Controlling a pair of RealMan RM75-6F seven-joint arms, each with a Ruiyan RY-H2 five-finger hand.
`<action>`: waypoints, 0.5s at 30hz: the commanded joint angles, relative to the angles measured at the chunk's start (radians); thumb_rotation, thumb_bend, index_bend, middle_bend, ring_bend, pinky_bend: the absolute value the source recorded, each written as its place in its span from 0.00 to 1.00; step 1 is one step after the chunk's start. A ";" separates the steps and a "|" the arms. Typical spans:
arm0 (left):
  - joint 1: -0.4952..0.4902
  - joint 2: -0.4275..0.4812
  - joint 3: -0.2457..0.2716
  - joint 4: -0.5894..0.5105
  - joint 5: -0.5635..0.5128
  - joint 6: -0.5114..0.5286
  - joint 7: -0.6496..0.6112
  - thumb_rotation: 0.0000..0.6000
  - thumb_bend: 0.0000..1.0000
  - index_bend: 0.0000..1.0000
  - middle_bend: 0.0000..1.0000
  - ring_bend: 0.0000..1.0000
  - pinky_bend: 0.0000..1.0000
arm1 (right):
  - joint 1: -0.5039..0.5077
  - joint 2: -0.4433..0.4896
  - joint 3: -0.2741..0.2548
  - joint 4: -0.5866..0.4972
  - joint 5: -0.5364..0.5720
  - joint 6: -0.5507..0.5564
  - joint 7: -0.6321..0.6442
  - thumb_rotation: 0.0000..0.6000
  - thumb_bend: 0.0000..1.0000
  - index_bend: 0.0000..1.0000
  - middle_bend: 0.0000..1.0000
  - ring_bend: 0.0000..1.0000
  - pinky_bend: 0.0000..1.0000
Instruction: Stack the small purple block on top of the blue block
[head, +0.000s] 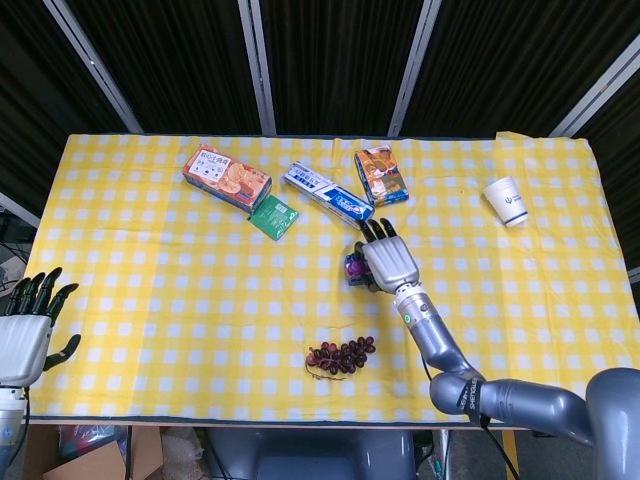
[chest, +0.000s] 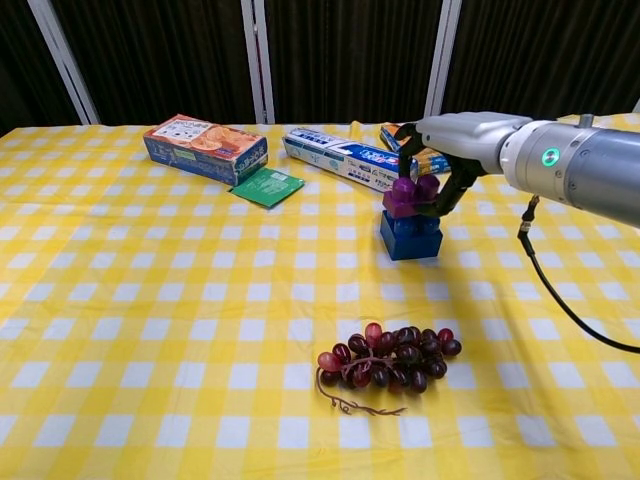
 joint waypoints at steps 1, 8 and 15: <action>0.000 -0.001 -0.001 0.000 -0.002 0.000 0.003 1.00 0.32 0.16 0.00 0.00 0.05 | 0.002 -0.008 -0.005 0.019 -0.005 -0.011 0.018 1.00 0.57 0.60 0.00 0.00 0.00; 0.000 -0.002 -0.002 -0.001 -0.006 0.000 0.010 1.00 0.32 0.16 0.00 0.00 0.05 | 0.004 -0.024 -0.017 0.055 -0.022 -0.023 0.050 1.00 0.57 0.60 0.00 0.00 0.00; 0.004 0.000 -0.003 -0.002 -0.007 0.007 0.005 1.00 0.31 0.16 0.00 0.00 0.05 | 0.002 -0.027 -0.024 0.066 -0.033 -0.025 0.068 1.00 0.57 0.61 0.00 0.00 0.00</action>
